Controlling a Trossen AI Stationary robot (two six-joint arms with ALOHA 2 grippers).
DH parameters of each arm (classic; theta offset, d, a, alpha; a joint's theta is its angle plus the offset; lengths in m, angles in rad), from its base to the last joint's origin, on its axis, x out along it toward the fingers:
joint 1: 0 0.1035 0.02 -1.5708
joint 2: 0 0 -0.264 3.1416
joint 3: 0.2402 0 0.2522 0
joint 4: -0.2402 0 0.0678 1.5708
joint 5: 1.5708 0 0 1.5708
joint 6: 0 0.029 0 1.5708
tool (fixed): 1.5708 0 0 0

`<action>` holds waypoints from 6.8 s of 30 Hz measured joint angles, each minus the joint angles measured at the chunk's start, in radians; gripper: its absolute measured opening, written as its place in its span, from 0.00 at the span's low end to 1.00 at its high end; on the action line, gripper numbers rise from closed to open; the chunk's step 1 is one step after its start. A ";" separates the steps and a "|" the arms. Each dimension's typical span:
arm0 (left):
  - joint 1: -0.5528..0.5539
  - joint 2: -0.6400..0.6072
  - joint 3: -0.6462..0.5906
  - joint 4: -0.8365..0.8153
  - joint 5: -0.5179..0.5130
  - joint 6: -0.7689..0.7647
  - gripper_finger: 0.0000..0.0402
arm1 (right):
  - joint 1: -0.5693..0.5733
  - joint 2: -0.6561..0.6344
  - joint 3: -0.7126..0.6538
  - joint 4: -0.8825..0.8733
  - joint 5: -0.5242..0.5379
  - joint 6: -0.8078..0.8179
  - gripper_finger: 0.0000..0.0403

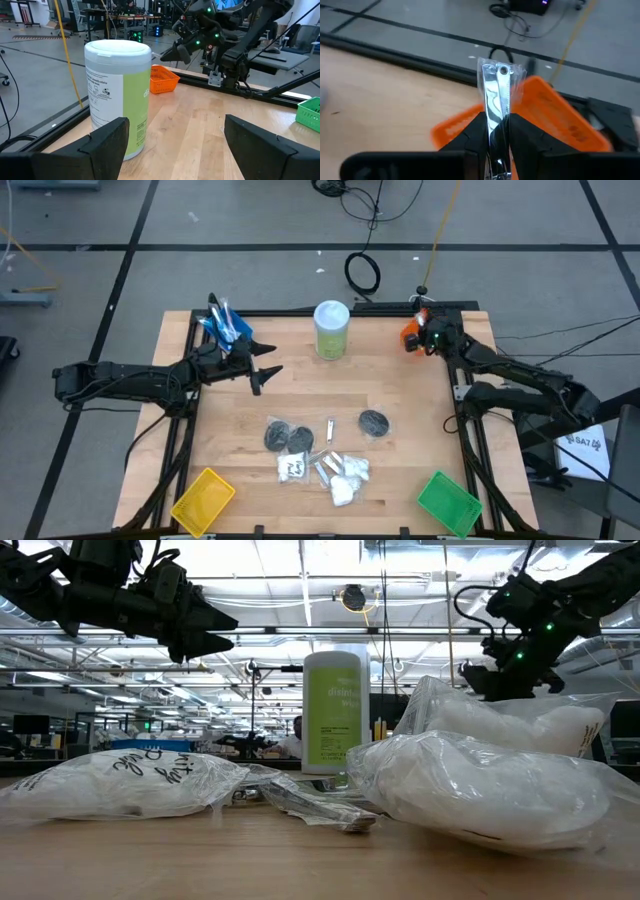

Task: Pick & Place Travel size toiletries
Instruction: Put the nail cutter into the orange bin

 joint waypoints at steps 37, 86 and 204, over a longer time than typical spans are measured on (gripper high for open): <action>0.000 0.000 0.000 0.000 0.000 0.000 0.80 | -0.076 0.001 -0.058 0.037 -0.009 -0.040 0.41; 0.000 0.000 0.000 0.000 0.000 0.000 0.80 | 1.086 0.773 0.617 -0.044 -0.369 0.000 0.61; 0.000 0.000 0.000 0.000 0.000 0.000 0.80 | 0.967 0.995 0.708 -0.247 -0.451 -0.394 0.12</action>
